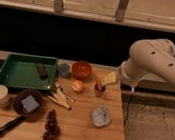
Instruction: Place apple in red bowl
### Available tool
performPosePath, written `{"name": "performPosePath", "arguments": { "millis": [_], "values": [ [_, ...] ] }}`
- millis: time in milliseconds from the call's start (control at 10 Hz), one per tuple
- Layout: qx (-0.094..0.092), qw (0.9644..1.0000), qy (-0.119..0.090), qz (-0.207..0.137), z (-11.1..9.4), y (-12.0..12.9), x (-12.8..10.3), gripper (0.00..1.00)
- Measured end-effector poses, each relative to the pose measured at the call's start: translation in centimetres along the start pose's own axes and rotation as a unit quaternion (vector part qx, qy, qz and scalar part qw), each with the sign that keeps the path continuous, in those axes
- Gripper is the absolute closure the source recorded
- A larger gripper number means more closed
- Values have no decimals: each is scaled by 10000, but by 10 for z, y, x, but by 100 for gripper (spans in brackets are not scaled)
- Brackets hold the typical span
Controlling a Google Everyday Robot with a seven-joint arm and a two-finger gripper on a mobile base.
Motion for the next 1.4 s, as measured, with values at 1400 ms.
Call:
{"name": "performPosePath", "arguments": {
  "millis": [1400],
  "values": [
    [-964, 9874, -312, -1218, 74, 122, -129, 20]
  ]
}}
